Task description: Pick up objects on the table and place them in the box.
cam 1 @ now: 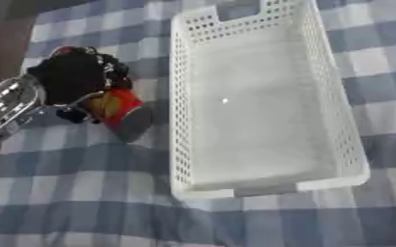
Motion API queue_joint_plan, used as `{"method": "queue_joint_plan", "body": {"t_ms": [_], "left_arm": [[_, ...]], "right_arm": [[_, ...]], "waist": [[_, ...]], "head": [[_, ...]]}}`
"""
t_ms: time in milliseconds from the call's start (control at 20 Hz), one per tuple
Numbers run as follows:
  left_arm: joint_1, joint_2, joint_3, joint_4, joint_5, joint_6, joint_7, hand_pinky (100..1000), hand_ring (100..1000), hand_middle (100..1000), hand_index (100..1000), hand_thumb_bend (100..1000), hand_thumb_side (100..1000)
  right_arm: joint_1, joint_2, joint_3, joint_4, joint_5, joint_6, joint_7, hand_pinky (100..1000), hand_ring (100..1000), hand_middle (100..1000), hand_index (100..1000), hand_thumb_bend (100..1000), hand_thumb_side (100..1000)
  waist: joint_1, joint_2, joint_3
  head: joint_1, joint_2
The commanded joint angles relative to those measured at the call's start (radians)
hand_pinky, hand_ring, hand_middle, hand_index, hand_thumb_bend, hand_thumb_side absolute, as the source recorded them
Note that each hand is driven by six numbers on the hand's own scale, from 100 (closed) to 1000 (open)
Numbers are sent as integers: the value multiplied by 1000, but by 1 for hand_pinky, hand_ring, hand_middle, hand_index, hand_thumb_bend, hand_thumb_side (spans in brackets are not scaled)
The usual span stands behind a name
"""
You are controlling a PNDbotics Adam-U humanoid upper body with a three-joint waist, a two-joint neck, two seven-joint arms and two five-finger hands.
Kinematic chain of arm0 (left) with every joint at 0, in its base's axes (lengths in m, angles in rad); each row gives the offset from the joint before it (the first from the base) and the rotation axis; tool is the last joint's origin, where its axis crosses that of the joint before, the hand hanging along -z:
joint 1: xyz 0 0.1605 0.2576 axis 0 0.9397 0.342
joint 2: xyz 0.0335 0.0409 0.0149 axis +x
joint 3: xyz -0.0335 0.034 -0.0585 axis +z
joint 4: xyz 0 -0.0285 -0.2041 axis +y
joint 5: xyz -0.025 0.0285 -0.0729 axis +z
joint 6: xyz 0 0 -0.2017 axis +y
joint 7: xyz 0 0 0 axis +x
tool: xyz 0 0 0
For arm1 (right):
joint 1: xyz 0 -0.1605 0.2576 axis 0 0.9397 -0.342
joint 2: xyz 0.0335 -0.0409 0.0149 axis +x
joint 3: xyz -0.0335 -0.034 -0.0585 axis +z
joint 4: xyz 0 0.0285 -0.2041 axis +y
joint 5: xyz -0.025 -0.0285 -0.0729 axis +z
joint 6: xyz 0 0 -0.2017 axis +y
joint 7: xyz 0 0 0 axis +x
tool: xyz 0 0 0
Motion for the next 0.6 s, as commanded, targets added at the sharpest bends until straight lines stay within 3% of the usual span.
{"method": "queue_joint_plan", "body": {"t_ms": [50, 600], "left_arm": [[-3, 69, 37, -35, 48, 2, -20, 100, 196, 262, 389, 786, 100], [-46, 127, 71, -64, 88, 16, -48, 100, 206, 274, 394, 781, 100]], "right_arm": [[8, -1, 0, -9, -6, 8, 1, 320, 507, 616, 862, 100, 1000], [42, 7, -7, -12, -11, 29, -5, 322, 508, 618, 862, 100, 1000]], "waist": [[-6, -30, 14], [-6, -79, 38]], "head": [[-17, 3], [-40, -5]]}}
